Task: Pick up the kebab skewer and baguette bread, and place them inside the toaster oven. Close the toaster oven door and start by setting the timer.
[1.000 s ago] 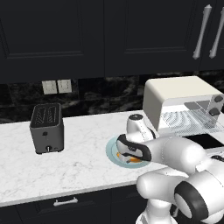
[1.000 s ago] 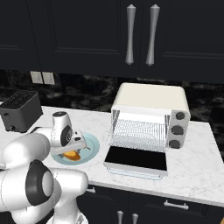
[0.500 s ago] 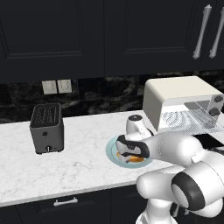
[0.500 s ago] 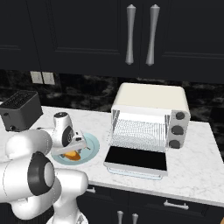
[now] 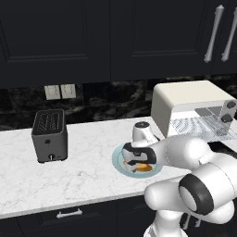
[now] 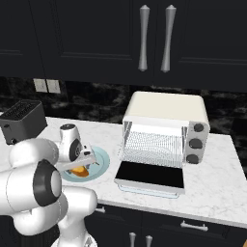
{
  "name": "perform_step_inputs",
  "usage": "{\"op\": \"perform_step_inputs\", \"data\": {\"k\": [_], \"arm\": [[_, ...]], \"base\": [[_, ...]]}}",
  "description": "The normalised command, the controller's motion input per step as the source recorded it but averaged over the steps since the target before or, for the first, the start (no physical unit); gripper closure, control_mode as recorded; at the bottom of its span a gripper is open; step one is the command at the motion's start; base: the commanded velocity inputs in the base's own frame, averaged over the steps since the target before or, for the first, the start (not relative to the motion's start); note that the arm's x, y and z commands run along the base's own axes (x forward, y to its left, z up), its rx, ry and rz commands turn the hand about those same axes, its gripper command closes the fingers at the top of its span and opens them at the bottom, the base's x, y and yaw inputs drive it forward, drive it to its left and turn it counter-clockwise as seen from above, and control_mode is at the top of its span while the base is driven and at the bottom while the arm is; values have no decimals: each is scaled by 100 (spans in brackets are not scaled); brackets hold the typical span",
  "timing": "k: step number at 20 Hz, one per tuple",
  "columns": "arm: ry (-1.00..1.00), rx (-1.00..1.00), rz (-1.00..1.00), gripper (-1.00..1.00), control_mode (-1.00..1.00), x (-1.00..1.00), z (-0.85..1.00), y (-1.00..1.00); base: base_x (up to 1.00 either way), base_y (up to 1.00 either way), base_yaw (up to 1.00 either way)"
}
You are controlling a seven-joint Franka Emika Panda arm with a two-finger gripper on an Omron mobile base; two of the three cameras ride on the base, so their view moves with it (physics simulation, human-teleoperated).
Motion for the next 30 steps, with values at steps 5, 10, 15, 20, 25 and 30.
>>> {"op": "perform_step_inputs", "data": {"k": [5,10,15,20,25,30], "arm": [[0,0,0,100,-100,-1,-10,-3],[0,0,1,100,-100,-31,18,-13],[-8,0,13,100,-100,-73,94,-19],[-9,0,19,100,-100,-37,79,-59],[-13,0,15,100,-100,-14,47,-83],[-1,0,10,100,-100,0,67,-89]], "base": [[0,0,0],[0,0,0],[0,0,0],[0,0,0],[0,0,0],[0,0,0]]}}
